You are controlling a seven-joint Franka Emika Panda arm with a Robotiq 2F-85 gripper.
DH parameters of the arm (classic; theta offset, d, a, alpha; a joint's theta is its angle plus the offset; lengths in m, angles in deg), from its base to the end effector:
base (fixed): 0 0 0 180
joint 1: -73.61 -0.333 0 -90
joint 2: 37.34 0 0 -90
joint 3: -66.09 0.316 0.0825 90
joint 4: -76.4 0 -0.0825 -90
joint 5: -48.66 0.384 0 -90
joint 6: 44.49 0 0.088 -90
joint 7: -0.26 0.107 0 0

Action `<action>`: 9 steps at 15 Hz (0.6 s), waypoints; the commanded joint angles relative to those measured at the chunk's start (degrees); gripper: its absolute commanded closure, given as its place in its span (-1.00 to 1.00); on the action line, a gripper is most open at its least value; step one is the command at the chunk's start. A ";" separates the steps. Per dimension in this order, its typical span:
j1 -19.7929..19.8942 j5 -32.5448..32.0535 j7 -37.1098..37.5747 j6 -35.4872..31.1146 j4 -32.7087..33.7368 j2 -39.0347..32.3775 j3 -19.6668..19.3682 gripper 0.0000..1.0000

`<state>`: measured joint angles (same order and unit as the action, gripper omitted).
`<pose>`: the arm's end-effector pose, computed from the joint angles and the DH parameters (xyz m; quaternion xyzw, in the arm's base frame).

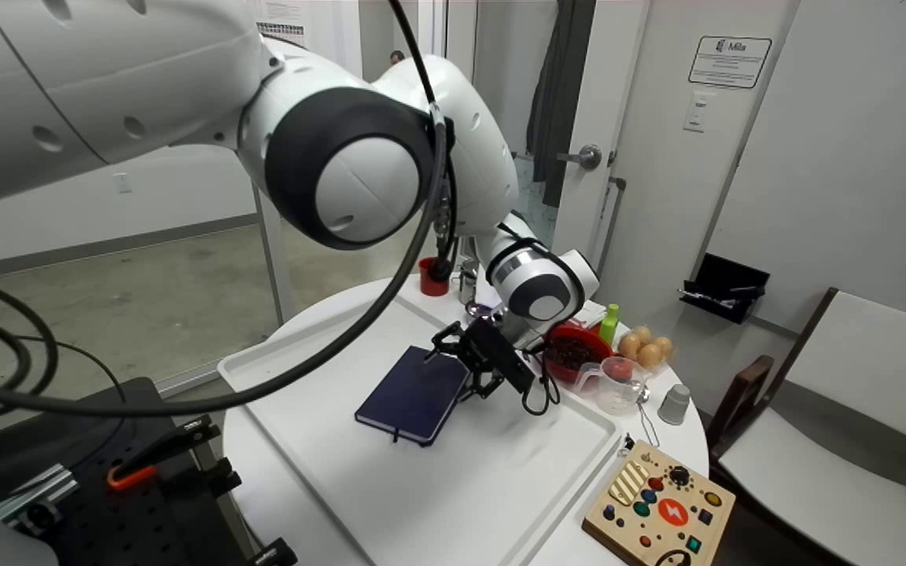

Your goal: Open the book on the table

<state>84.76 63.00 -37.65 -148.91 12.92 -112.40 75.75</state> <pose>0.6631 -0.0206 -0.0242 -0.9172 -0.1969 0.1973 0.2845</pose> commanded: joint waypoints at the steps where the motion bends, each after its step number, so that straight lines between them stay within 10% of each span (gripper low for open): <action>1: -0.09 -0.05 -0.08 0.54 -0.38 1.18 0.24 -1.00; 9: 0.09 -0.13 -0.75 0.95 -0.94 1.94 0.73 -1.00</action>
<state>84.75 63.00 -37.65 -148.91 12.92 -112.00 76.10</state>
